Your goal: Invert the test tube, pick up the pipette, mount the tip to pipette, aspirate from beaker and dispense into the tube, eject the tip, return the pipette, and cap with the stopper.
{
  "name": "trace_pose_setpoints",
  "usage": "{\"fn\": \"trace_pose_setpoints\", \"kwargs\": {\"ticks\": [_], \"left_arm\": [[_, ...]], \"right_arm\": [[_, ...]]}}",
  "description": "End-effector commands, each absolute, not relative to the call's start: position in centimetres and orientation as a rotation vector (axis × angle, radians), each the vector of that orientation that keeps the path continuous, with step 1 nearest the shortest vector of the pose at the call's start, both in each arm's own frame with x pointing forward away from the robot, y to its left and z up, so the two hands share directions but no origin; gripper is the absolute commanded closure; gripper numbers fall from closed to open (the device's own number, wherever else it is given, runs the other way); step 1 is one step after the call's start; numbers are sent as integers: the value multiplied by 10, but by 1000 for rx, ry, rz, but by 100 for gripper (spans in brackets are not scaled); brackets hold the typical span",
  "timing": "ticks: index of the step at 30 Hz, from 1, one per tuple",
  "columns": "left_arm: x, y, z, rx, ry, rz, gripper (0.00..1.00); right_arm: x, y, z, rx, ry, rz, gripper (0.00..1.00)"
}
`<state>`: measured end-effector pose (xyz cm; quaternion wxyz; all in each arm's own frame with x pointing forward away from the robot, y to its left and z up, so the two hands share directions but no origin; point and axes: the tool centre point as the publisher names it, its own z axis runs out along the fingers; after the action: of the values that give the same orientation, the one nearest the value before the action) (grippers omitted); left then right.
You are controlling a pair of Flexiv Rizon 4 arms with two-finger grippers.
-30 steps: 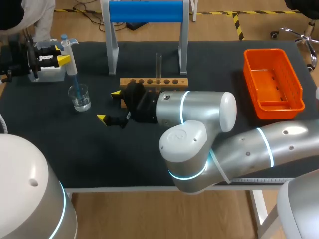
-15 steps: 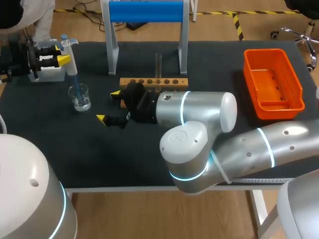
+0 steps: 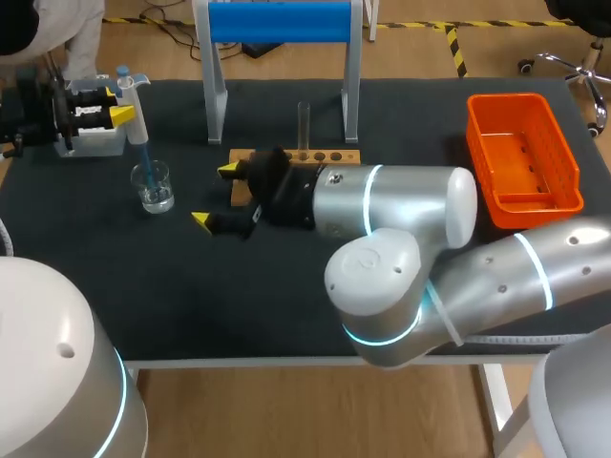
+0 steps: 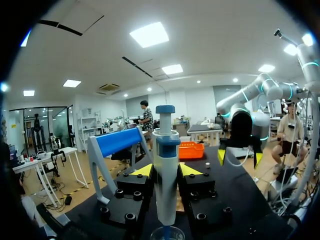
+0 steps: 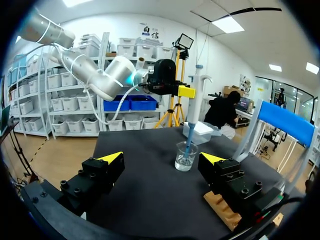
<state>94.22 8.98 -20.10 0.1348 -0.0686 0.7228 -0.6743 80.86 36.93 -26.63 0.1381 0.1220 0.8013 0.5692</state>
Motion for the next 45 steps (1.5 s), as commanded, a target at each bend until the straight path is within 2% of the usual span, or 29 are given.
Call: {"fn": "trace_pose_setpoints", "kwargs": {"ticks": [1, 32, 45], "left_arm": [[942, 90, -201, -195, 2094, -1955, 100], [942, 90, -201, -195, 2094, -1955, 100], [942, 90, -201, -195, 2094, -1955, 100]], "right_arm": [[808, 355, -246, 324, 2371, 1627, 0], [824, 360, -136, 126, 2433, 1647, 0], [841, 372, -112, -47, 2494, 1646, 0]]}}
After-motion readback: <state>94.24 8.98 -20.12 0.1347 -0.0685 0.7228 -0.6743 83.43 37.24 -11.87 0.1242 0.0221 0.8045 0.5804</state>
